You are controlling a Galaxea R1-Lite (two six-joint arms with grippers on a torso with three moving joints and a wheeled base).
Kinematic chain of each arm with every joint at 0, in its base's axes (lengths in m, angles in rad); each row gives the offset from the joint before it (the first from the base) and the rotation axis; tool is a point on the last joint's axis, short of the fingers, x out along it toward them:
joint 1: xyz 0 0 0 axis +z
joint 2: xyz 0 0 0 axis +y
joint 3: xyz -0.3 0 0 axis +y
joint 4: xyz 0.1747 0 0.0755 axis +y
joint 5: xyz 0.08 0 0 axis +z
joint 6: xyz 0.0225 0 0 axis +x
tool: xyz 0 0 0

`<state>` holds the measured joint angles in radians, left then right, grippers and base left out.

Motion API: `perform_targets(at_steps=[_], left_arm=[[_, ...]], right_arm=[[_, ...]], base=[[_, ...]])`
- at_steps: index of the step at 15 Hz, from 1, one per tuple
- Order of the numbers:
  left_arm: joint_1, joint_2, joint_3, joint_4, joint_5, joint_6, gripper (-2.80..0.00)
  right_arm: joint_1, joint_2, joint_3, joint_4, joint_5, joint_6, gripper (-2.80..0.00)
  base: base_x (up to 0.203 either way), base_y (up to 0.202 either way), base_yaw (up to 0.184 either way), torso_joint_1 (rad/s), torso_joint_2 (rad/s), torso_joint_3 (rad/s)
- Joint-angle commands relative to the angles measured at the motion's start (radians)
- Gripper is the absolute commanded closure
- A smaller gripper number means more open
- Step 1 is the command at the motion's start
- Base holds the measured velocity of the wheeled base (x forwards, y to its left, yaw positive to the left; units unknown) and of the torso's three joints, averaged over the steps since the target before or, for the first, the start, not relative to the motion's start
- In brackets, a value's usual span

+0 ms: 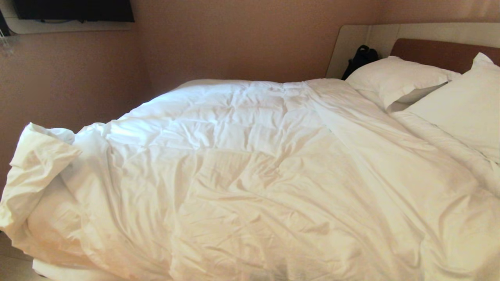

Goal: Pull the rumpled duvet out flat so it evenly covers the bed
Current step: Hold the folded corner of the quilt

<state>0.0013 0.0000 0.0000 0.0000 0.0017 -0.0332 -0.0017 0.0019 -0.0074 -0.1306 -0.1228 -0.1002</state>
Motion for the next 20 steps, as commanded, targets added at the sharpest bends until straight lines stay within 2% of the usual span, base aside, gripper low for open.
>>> perform_targets(at_steps=[1,2,3,5,9,12,20], left_arm=[[0.0,0.0,0.0,0.0,0.0,-0.001,0.0],[0.0,0.0,0.0,-0.002,0.0,-0.001,0.0],[0.0,0.0,0.0,-0.002,0.0,-0.001,0.0],[0.0,0.0,0.0,-0.002,0.0,-0.001,0.0],[0.0,0.0,0.0,0.0,0.0,-0.001,0.0],[0.0,0.0,0.0,0.0,0.0,-0.001,0.0],[0.0,0.0,0.0,0.0,0.0,-0.001,0.0]], right_arm=[[0.0,0.0,0.006,0.004,0.119,-0.021,0.0],[0.0,0.0,0.006,0.035,0.148,-0.052,0.0],[0.0,0.0,0.006,0.035,0.149,-0.053,0.0],[0.0,-0.002,0.006,0.073,0.144,-0.119,0.0],[0.0,-0.002,0.003,0.079,0.149,-0.055,0.0],[0.0,-0.002,0.005,0.122,0.139,0.044,0.0],[0.0,-0.002,0.006,0.131,0.137,0.063,0.0]], base=[[0.0,0.0,0.0,0.0,0.0,0.0],[0.0,0.0,0.0,0.0,0.0,0.0],[0.0,0.0,0.0,0.0,0.0,0.0],[0.0,0.0,0.0,0.0,0.0,0.0],[0.0,0.0,0.0,0.0,0.0,0.0],[0.0,0.0,0.0,0.0,0.0,0.0],[0.0,0.0,0.0,0.0,0.0,0.0]])
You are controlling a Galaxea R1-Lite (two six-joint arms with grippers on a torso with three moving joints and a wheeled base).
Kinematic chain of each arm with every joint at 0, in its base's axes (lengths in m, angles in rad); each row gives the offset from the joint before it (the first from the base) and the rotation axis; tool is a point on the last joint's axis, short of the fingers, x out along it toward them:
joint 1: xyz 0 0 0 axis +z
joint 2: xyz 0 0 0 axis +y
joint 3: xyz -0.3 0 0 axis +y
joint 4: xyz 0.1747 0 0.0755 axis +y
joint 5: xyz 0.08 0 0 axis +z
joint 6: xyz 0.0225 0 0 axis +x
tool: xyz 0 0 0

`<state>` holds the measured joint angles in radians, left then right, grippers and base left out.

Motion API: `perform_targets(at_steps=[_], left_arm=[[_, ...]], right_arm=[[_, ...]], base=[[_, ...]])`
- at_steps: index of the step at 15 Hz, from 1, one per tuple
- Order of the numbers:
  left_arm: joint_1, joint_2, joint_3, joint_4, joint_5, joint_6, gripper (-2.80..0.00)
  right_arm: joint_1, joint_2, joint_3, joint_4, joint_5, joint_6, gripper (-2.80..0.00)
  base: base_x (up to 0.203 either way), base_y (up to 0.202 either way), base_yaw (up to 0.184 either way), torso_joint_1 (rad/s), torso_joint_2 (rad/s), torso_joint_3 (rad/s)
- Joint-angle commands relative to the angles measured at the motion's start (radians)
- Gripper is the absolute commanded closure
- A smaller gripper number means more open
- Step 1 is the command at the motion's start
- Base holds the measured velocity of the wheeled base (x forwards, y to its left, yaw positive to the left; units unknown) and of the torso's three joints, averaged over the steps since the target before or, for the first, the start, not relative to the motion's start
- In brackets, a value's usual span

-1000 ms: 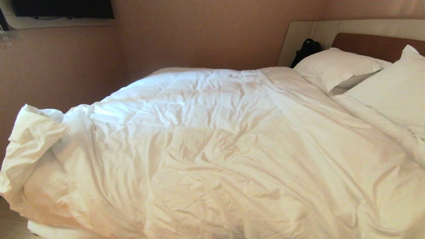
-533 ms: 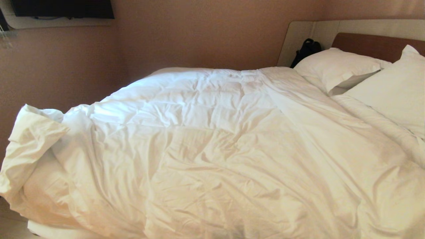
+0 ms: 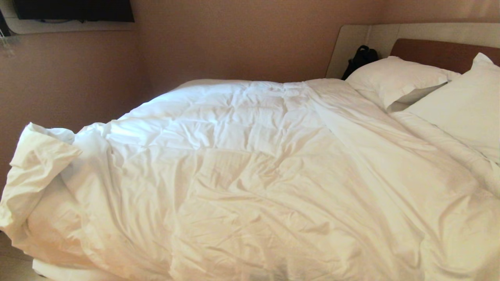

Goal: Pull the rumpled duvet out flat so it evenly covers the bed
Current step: Hold the folded corner of the quilt

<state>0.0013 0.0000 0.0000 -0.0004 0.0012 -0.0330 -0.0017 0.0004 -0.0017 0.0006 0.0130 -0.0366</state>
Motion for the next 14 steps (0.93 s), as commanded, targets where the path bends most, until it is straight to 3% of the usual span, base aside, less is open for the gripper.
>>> perform_targets(at_steps=[1,14], left_arm=[[0.0,0.0,0.0,0.0,0.0,-0.001,0.0],[0.0,0.0,0.0,-0.001,-0.001,-0.004,0.0]], right_arm=[[0.0,0.0,0.0,-0.001,0.001,0.0,0.0],[0.0,0.0,0.0,-0.001,0.001,0.0,0.0]], base=[[0.0,0.0,0.0,0.0,0.0,0.0],[0.0,0.0,0.0,0.0,0.0,0.0]])
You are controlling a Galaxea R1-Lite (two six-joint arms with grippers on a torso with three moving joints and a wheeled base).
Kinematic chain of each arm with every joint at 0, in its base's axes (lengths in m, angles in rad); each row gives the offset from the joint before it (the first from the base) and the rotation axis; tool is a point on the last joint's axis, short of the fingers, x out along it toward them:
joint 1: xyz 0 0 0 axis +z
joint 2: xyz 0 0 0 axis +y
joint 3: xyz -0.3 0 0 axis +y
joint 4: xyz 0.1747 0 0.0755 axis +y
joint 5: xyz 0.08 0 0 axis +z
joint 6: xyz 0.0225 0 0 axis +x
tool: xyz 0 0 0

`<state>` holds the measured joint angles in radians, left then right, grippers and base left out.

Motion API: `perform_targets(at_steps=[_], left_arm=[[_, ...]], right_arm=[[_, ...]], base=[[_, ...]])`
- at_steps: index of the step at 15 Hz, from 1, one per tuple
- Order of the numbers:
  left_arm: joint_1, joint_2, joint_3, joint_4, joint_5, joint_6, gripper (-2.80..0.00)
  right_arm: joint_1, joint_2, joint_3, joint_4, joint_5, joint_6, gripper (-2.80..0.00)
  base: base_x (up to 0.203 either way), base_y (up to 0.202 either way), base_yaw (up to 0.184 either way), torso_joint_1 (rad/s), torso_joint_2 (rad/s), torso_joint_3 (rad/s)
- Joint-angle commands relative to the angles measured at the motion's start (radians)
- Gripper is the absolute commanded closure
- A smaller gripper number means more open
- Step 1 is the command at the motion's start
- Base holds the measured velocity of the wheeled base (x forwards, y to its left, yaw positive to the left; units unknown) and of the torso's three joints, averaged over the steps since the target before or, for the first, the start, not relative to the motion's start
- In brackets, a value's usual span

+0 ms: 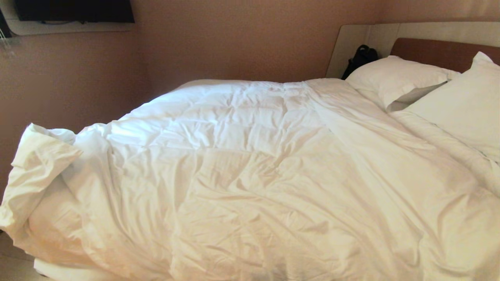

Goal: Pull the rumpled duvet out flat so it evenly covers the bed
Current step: Hold the folded corner of the quilt

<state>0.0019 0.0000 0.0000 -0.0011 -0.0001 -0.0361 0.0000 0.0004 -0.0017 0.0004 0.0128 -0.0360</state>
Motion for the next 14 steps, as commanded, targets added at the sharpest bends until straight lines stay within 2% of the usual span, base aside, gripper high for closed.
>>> perform_targets(at_steps=[1,14], left_arm=[[0.0,0.0,0.0,0.0,0.0,-0.001,0.0],[0.0,0.0,0.0,0.0,0.0,0.001,0.0]], right_arm=[[-0.002,0.0,0.0,0.0,0.001,-0.001,0.0],[-0.002,0.0,0.0,0.0,0.001,-0.001,0.0]], base=[[0.003,0.107,-0.007,0.005,0.0,0.005],[0.0,0.193,-0.001,0.003,0.0,0.002]])
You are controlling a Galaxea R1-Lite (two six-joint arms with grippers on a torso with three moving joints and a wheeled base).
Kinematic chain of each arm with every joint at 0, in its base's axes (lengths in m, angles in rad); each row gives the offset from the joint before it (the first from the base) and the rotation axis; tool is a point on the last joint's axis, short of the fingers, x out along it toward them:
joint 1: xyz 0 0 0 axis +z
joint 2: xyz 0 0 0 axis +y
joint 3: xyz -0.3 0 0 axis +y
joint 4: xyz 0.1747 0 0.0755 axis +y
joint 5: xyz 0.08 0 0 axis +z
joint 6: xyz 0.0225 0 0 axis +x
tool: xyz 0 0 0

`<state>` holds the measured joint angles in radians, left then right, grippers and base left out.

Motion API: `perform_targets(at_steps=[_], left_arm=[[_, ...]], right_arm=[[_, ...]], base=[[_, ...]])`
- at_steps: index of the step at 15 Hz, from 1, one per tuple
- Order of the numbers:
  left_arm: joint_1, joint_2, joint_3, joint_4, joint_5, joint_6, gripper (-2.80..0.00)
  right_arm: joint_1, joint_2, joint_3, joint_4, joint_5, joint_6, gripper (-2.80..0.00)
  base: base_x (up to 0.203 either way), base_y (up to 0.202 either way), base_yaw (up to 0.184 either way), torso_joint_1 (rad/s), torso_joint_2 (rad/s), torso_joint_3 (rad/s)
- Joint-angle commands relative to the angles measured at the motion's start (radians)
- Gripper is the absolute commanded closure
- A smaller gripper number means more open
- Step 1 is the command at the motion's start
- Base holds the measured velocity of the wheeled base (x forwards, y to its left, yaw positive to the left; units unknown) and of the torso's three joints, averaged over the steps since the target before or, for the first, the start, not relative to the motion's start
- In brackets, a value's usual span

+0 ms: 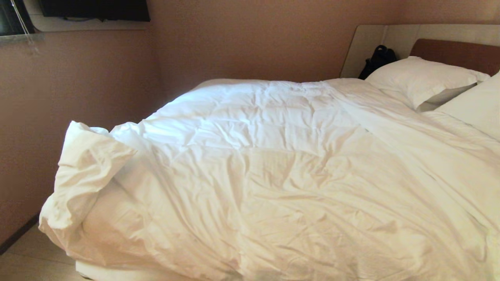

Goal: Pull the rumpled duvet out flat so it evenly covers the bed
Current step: Hold the folded corner of the quilt

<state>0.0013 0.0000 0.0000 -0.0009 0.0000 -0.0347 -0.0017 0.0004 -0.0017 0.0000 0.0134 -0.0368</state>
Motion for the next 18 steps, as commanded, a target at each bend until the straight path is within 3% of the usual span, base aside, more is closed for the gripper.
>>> perform_targets(at_steps=[1,18], left_arm=[[0.0,0.0,0.0,-0.001,0.0,-0.001,0.0],[0.0,0.0,0.0,-0.002,0.0,0.001,0.0]], right_arm=[[0.0,0.0,0.0,0.0,0.0,0.0,0.0],[0.0,0.0,0.0,0.0,0.0,0.0,0.0]], base=[[0.0,0.195,0.001,-0.001,0.01,0.004],[0.0,0.194,0.0,0.002,0.0,0.003]])
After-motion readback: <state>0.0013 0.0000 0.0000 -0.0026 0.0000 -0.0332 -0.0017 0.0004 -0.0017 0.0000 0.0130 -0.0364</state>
